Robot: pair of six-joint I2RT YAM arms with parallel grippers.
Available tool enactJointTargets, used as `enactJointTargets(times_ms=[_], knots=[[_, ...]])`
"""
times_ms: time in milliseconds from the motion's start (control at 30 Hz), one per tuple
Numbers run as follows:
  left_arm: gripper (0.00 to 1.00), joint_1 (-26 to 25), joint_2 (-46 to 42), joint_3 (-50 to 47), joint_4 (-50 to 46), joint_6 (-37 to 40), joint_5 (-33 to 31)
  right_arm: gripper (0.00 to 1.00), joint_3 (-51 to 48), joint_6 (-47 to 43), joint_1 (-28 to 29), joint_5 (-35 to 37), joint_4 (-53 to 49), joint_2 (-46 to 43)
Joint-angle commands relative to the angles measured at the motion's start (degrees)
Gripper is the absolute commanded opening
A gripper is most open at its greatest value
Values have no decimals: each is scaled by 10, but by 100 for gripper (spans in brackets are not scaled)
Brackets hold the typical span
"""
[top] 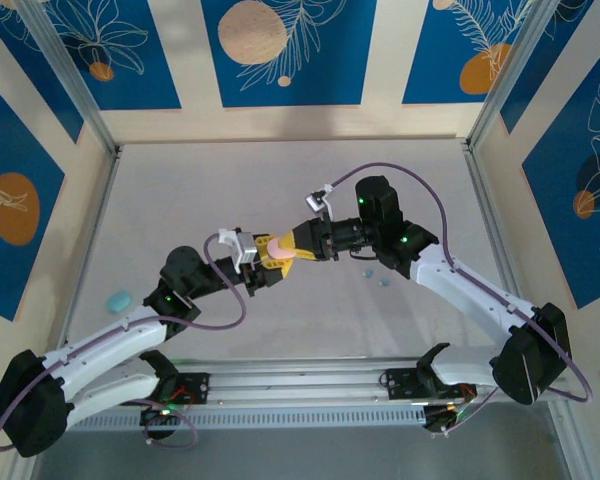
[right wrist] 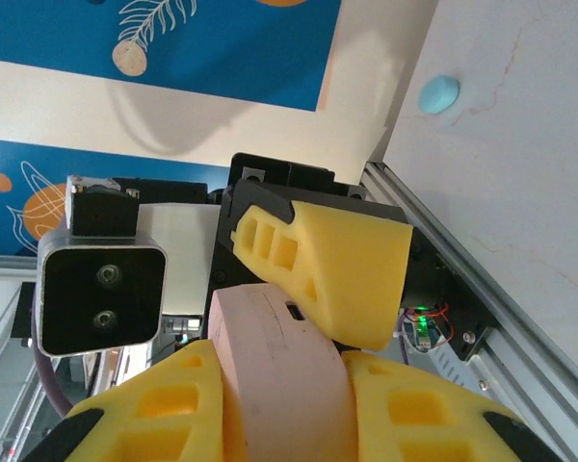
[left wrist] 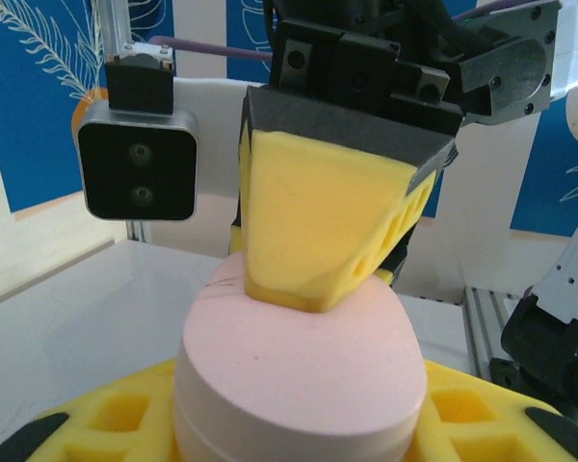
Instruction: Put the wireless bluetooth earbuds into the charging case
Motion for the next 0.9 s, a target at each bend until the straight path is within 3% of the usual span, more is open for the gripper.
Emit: enactJointTargets(times_ms=[0,233,467,667,867], knots=[[44,0,-5,24,8,2,-7,16,-14,-6,1,4,2,-12],[65,0,-19,24,-25,22,-23,13,-30,7,-12,39,24,-29],[74,0,-45,18,-49,38,-71,14,-88,17,-58,118,35,-58],[76,0,-69,26,-102,36,-126,15,-169,7,-168,217,-12,-46],[78,0,-73,59,-191,35,-154,15,-167,-46,-275,182,7,73]])
